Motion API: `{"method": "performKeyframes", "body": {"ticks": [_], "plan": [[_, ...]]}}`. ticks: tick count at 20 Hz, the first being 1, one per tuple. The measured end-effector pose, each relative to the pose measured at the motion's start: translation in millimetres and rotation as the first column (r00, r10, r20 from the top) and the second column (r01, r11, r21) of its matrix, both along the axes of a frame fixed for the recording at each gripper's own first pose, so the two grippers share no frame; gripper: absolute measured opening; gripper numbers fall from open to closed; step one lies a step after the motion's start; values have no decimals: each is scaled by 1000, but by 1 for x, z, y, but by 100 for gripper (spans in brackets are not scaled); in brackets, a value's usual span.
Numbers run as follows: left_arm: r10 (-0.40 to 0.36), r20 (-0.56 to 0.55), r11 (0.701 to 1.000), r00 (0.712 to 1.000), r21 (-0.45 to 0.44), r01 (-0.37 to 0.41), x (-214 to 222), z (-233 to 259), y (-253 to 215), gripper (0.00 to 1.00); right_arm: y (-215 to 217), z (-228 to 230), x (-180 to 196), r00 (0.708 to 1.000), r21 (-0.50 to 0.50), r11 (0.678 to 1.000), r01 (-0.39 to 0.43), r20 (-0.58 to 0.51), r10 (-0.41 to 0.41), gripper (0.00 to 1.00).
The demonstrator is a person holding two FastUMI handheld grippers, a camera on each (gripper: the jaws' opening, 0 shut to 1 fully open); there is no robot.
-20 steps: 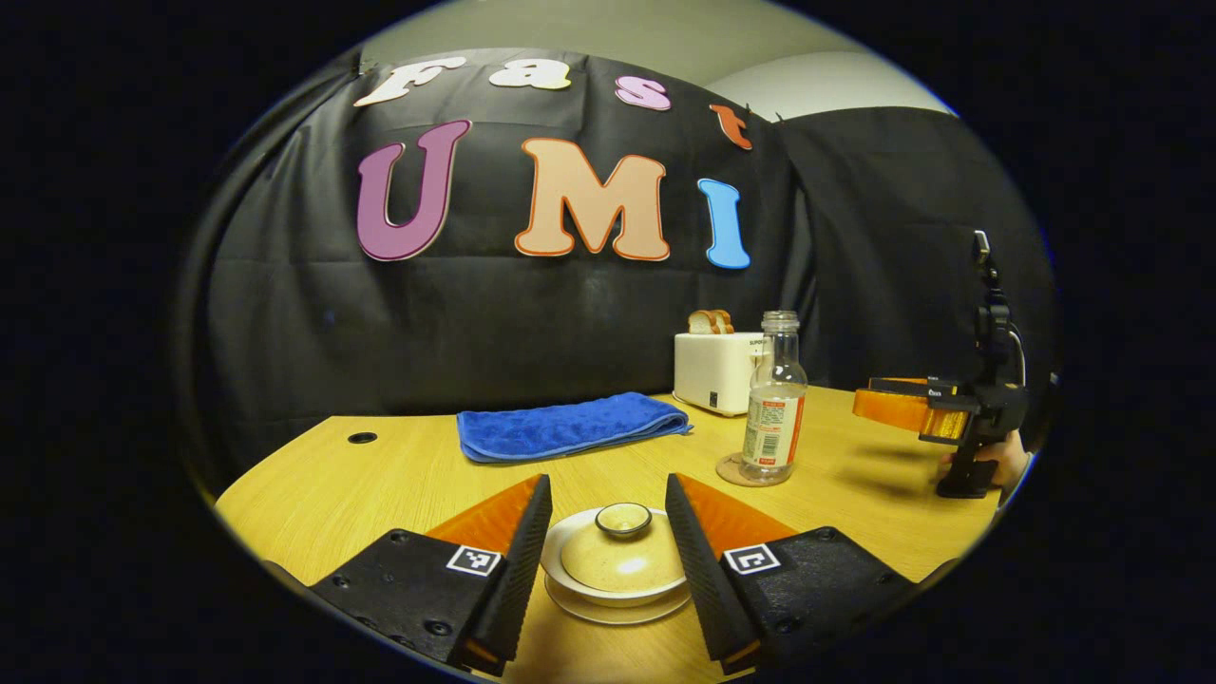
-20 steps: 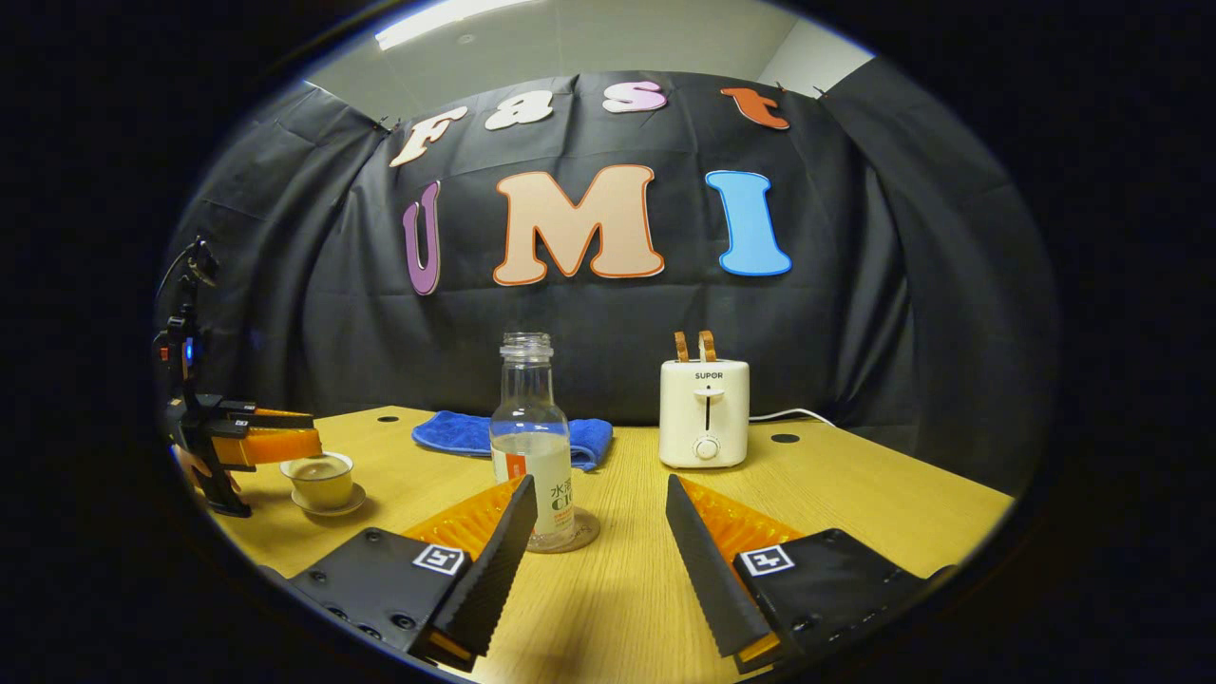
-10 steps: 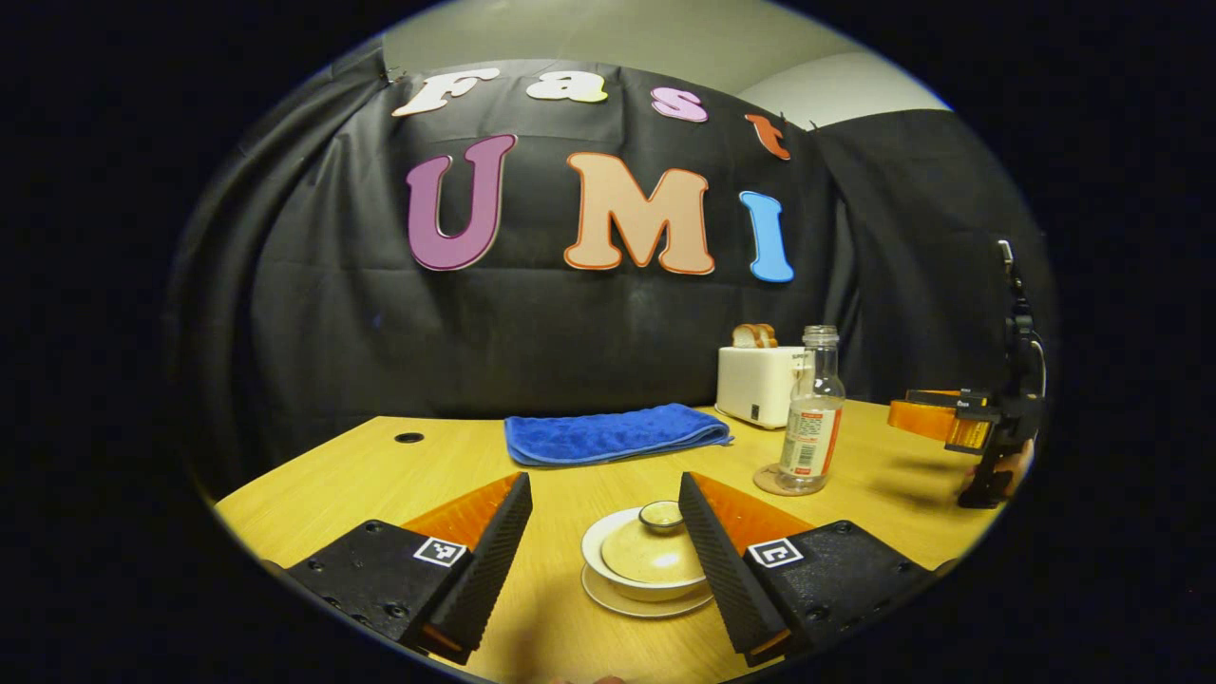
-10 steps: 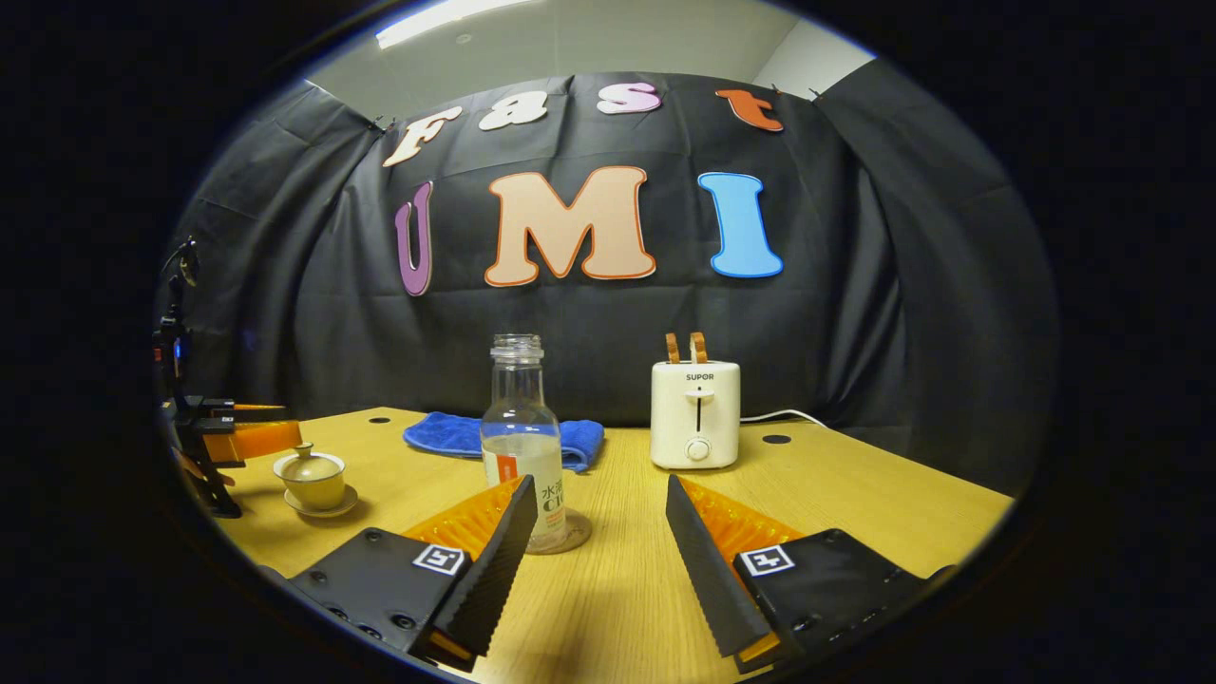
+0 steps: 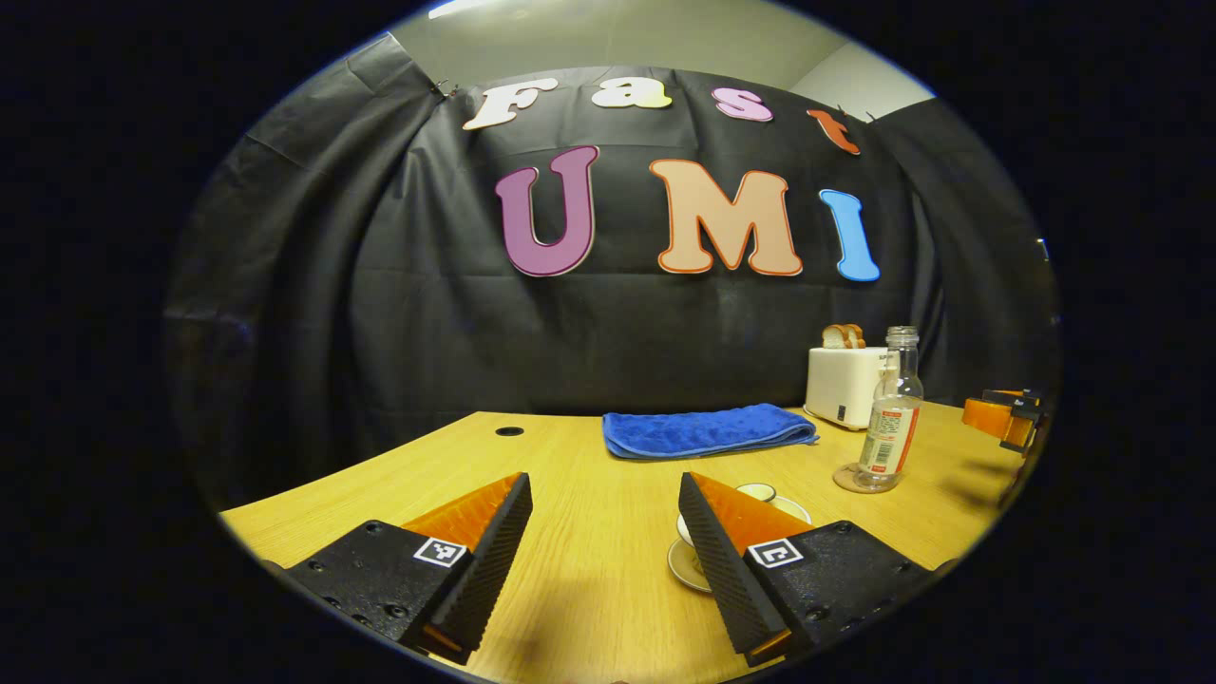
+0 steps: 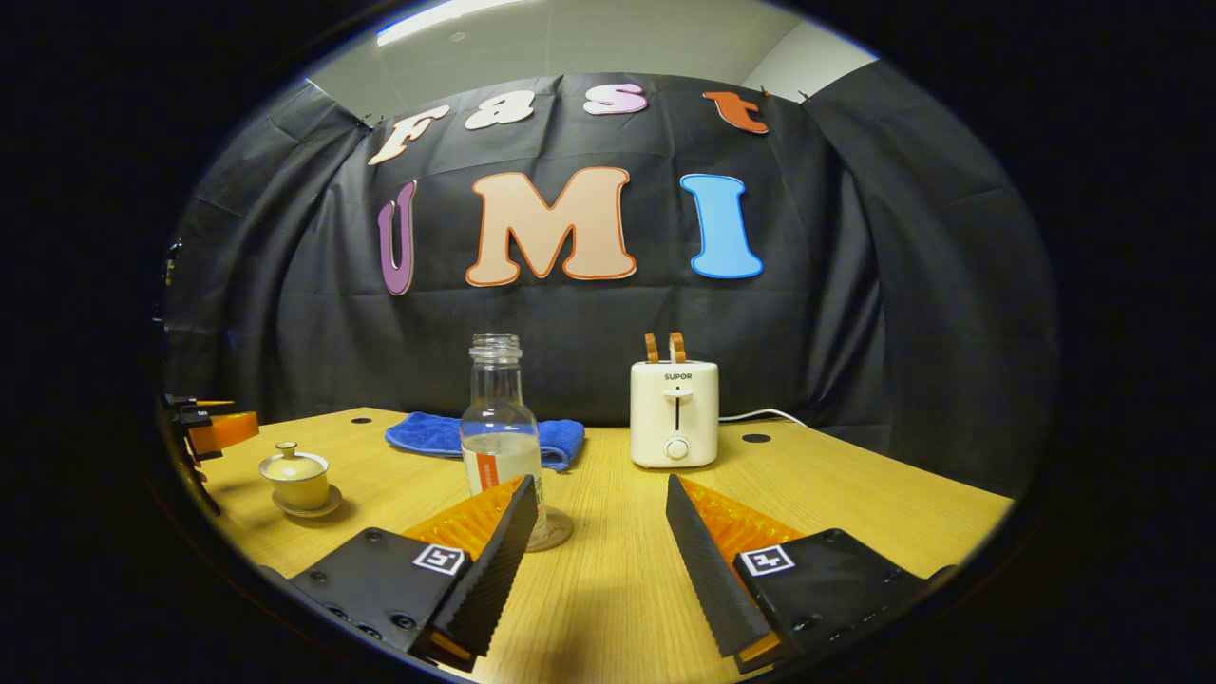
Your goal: Open the teacup lid with one hand, grasp the water bottle and pour water into the teacup with the other hand; after pouring, place the water bottle on the coaster and then close the teacup lid.
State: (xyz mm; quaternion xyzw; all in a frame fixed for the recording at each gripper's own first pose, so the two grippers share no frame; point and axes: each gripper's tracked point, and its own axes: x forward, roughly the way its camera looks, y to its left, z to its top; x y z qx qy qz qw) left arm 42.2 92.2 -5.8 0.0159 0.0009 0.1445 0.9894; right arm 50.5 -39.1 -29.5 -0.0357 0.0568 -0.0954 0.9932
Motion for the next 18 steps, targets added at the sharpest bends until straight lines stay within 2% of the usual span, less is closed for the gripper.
{"method": "performKeyframes", "body": {"ticks": [2, 7, 9, 10, 11, 18], "plan": [[36, 1, 999, 999, 2, -36, -5, 0, 7, 91, -2, 1, -3, 1000, -2, 1000, 12, 2, -12, 89], [131, 3, 991, 991, 2, -131, -16, -1, 20, 91, 4, 0, -4, 1000, 4, 1000, -20, -1, 20, 88], [127, 4, 992, 992, 3, -127, -17, 0, 18, 91, 4, 0, -6, 1000, 4, 1000, -24, -1, 24, 89], [120, 4, 993, 993, 3, -120, -16, 0, 17, 92, 4, 1, -7, 1000, 5, 1000, -26, 0, 26, 85], [115, 4, 993, 993, 3, -115, -16, -1, 16, 92, 5, 1, -7, 1000, 5, 1000, -26, -1, 26, 89], [110, 5, 994, 994, 2, -110, -15, -1, 14, 92, 4, 1, -7, 1000, 5, 1000, -27, -2, 27, 88]]}}
